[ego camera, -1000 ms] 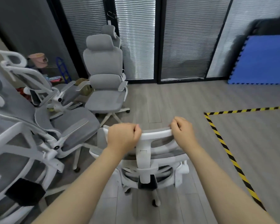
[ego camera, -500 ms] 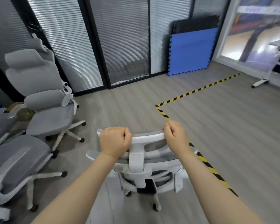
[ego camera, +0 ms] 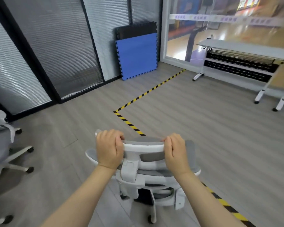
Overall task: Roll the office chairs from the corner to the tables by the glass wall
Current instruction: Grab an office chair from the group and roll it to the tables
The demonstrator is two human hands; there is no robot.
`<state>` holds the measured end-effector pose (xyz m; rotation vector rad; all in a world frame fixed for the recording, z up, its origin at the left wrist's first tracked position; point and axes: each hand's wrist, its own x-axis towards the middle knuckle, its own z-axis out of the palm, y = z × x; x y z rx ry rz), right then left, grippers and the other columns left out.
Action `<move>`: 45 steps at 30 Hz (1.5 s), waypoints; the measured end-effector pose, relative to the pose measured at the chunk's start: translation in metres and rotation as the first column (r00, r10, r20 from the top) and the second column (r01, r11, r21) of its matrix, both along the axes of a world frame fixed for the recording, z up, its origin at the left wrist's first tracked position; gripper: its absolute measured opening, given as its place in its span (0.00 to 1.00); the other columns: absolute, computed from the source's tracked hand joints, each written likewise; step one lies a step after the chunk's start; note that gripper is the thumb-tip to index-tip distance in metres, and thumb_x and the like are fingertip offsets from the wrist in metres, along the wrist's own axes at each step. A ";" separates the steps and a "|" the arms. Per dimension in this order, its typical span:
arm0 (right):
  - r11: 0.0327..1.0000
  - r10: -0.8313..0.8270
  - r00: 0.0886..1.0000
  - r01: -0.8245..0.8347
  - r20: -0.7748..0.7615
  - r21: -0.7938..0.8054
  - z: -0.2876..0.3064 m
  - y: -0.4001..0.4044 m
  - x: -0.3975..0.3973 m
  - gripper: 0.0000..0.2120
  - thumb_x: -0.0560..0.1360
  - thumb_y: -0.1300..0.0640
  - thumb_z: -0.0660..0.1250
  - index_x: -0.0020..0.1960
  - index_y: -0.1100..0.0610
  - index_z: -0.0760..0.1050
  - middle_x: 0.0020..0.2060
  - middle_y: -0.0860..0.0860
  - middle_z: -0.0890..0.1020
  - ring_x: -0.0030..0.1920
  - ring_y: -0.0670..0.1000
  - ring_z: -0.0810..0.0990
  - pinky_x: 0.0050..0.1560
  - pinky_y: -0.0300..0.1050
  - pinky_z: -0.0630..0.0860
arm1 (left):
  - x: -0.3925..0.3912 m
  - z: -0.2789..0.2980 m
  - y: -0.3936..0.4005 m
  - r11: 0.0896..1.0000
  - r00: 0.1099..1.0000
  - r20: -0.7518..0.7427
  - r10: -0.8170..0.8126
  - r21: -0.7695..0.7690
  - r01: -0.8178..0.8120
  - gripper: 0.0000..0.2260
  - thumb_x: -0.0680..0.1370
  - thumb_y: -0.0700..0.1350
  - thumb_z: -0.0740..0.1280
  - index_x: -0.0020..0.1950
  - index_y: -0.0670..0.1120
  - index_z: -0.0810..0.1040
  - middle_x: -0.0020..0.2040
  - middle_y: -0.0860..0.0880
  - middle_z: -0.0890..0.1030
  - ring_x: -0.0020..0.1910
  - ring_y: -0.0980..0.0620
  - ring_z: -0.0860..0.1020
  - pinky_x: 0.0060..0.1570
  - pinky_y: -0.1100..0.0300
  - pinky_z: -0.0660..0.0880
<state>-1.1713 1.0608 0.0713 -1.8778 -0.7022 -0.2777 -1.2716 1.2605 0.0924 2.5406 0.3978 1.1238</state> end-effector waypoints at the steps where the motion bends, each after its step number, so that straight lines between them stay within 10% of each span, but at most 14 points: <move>1: 1.000 -0.023 0.999 0.023 0.022 0.000 -0.002 -0.016 0.004 0.17 0.81 0.53 0.49 0.37 0.56 0.70 0.34 0.43 0.69 0.38 0.48 0.69 0.43 0.43 0.66 | 0.009 -0.002 -0.013 1.000 0.999 0.013 -0.030 -0.007 0.030 0.17 0.78 0.45 0.49 0.35 0.46 0.73 0.34 0.51 0.74 0.34 0.49 0.68 0.41 0.56 0.59; 13: 0.942 -0.334 0.926 0.331 0.179 0.049 -0.014 -0.179 0.042 0.23 0.83 0.49 0.45 0.42 0.58 0.72 0.39 0.49 0.73 0.40 0.50 0.69 0.45 0.48 0.67 | 0.110 -0.032 -0.153 0.903 0.895 0.129 -0.427 0.017 0.429 0.13 0.80 0.45 0.51 0.56 0.43 0.71 0.56 0.46 0.72 0.60 0.46 0.70 0.71 0.49 0.57; 37: 0.570 -0.787 0.547 0.821 0.287 -0.001 -0.037 -0.376 0.211 0.15 0.82 0.49 0.48 0.55 0.56 0.69 0.48 0.56 0.77 0.46 0.55 0.71 0.49 0.49 0.69 | 0.434 -0.030 -0.384 0.458 0.473 0.089 -0.876 -0.152 0.876 0.18 0.80 0.45 0.50 0.58 0.39 0.75 0.60 0.43 0.74 0.63 0.41 0.71 0.65 0.41 0.66; 45: 0.419 -0.877 0.403 0.908 0.262 0.007 -0.034 -0.452 0.290 0.16 0.83 0.47 0.47 0.55 0.57 0.68 0.48 0.57 0.75 0.46 0.56 0.71 0.48 0.50 0.69 | 0.527 -0.031 -0.480 0.334 0.361 0.098 -0.927 -0.216 0.917 0.17 0.79 0.43 0.50 0.62 0.41 0.74 0.63 0.45 0.73 0.68 0.44 0.68 0.73 0.55 0.56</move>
